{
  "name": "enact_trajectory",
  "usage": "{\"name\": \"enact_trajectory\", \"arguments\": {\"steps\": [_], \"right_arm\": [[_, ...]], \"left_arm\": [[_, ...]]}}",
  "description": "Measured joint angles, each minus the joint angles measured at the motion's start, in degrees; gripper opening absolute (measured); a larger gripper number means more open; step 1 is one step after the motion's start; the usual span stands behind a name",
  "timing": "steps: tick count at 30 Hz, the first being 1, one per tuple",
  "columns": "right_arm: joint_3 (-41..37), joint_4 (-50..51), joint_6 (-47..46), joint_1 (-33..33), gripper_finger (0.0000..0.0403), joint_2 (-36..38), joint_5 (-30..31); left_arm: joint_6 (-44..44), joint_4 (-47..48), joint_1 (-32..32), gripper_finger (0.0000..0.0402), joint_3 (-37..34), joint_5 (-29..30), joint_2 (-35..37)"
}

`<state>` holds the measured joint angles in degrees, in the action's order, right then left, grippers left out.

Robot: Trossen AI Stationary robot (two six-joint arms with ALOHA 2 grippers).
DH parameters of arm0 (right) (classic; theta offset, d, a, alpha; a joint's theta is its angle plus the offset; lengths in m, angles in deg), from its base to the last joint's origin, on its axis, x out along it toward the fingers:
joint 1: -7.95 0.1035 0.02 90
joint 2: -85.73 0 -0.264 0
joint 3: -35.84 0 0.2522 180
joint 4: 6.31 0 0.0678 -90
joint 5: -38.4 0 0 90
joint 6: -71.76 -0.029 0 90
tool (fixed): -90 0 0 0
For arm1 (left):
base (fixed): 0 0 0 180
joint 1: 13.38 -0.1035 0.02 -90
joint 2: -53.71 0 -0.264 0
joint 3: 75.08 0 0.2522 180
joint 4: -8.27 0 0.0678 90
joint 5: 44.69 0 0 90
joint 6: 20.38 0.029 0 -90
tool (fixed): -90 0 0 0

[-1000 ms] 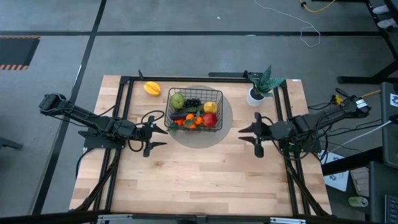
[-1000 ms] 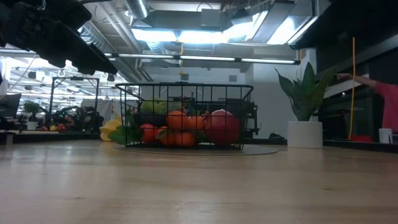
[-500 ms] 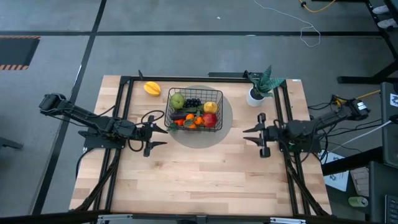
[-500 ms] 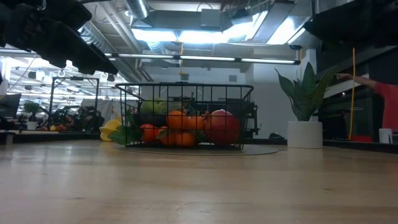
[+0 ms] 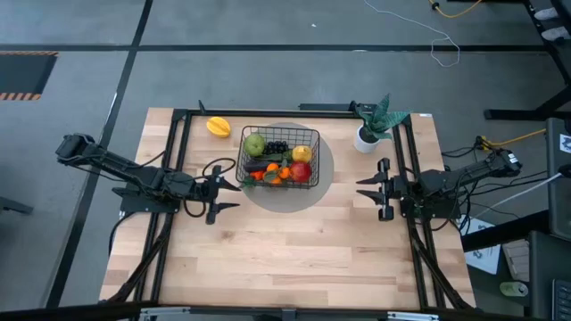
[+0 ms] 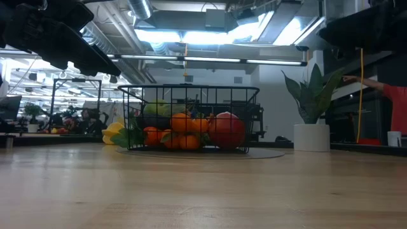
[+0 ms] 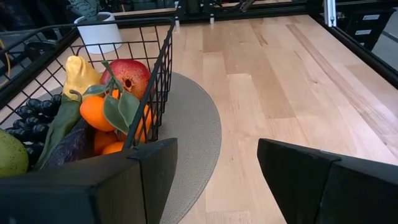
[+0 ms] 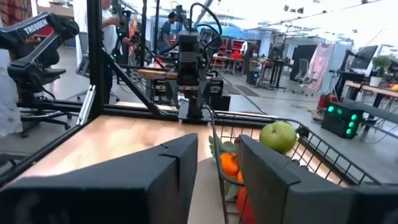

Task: Build produce basket
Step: Put the yellow starfruit into the wire basket

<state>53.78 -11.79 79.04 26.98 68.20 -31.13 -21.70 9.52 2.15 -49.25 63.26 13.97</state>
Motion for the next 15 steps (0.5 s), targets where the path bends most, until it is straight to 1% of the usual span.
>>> {"name": "enact_trajectory", "arguments": {"steps": [7,12,15], "right_arm": [[0.00,5.06,-1.19,0.00,0.0122,2.55,-0.02],[-0.25,5.31,-1.08,0.00,0.0122,2.66,-0.02],[-2.90,4.20,-2.28,0.00,0.0122,2.85,0.33]], "left_arm": [[0.00,0.00,0.00,0.0213,0.00,0.00,0.00],[0.00,0.00,0.01,0.0213,0.01,0.00,-0.01],[0.02,0.00,0.00,0.0213,-0.01,0.00,0.01]]}}
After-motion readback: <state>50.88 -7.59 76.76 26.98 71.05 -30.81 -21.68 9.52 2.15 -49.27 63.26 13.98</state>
